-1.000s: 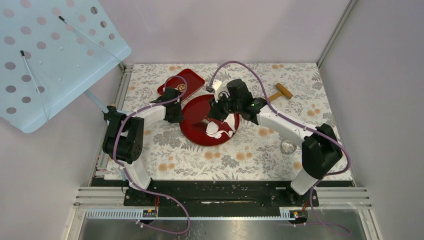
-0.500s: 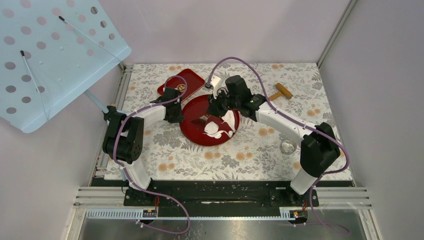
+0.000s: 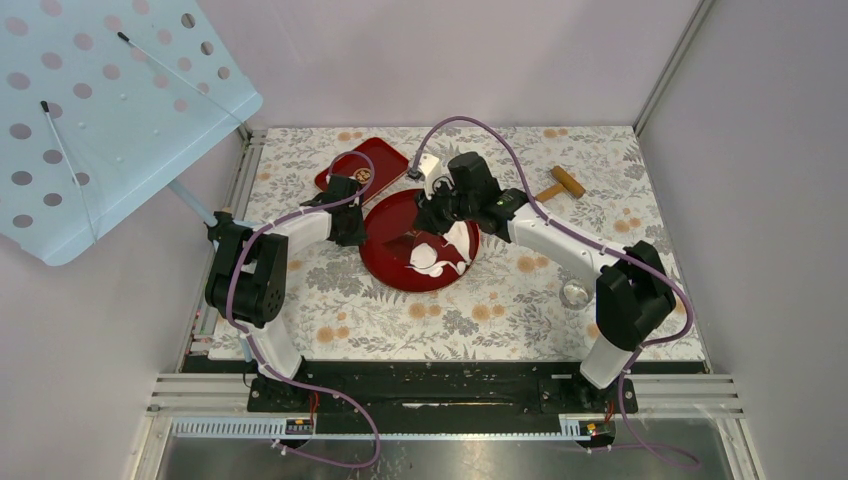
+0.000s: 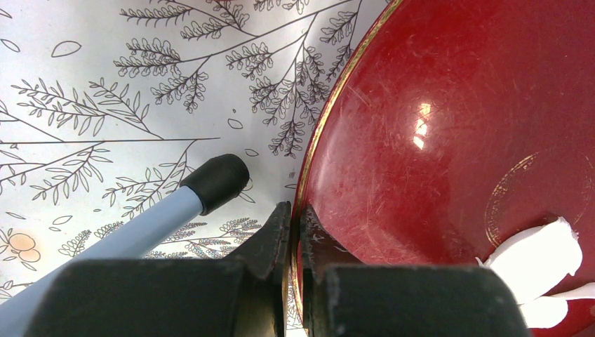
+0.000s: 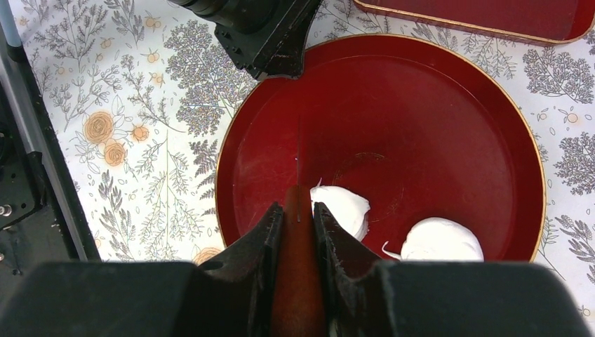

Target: Roll out the dumpling wrappers from the dough

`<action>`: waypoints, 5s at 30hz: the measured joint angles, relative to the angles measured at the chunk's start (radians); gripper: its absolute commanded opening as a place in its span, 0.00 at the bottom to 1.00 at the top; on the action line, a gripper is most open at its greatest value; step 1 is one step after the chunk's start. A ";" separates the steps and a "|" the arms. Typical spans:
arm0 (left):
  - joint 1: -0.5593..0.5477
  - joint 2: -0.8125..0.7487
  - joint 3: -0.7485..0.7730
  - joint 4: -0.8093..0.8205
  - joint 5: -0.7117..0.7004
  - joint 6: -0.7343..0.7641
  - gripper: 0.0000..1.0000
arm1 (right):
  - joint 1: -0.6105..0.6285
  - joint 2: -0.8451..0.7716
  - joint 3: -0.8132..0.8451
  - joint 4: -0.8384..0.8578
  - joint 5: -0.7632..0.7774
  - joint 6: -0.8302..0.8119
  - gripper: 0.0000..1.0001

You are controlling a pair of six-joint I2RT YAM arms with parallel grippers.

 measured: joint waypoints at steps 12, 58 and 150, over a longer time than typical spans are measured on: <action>0.000 0.000 0.000 0.000 0.000 0.001 0.00 | 0.000 -0.036 -0.042 0.003 -0.007 -0.041 0.00; 0.000 0.000 0.000 0.000 0.000 0.001 0.00 | -0.002 -0.126 -0.103 -0.072 0.002 -0.226 0.00; -0.001 0.000 0.000 0.012 0.008 0.000 0.00 | -0.142 -0.255 -0.243 -0.003 0.232 -0.166 0.00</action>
